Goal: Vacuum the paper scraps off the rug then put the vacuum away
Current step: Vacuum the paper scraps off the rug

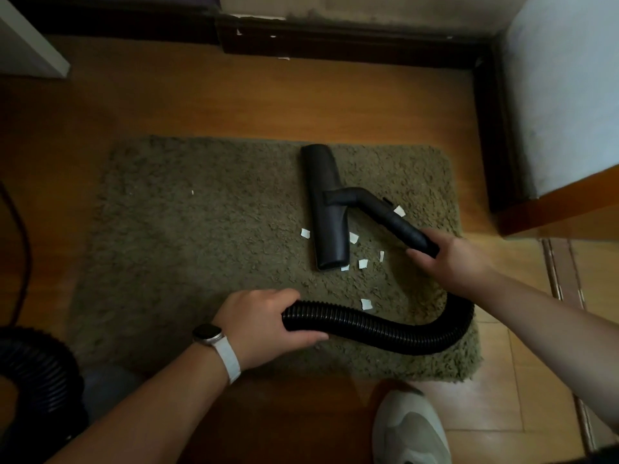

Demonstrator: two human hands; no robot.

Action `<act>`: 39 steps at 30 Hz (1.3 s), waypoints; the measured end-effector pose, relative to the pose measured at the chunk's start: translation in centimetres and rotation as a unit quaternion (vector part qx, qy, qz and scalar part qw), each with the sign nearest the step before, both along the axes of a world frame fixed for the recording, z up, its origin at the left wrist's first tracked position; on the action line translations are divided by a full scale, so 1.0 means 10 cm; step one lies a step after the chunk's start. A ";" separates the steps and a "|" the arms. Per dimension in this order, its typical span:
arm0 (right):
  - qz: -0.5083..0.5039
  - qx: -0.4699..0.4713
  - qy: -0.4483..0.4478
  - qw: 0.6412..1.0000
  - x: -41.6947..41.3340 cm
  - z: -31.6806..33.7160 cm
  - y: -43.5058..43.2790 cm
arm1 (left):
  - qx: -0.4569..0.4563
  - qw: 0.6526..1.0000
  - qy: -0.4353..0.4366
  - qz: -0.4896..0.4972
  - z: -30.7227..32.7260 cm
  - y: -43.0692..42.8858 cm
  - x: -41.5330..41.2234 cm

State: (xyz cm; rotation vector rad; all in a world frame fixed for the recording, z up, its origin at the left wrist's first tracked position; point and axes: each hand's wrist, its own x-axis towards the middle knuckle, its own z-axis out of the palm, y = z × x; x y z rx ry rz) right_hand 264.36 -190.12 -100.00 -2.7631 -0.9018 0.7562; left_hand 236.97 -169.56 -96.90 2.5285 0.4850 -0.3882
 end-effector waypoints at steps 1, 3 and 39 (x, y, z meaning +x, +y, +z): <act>0.018 0.001 0.004 1.000 -0.01 -0.01 0.04 | -0.001 1.000 0.000 0.000 0.01 0.00 -0.02; 0.056 0.003 0.004 0.998 -0.03 0.00 0.11 | -0.001 1.000 0.000 0.002 0.01 0.01 -0.07; 0.027 -0.093 -0.039 0.995 -0.28 0.52 -0.27 | -0.029 0.996 0.058 -0.066 0.29 -0.16 -0.08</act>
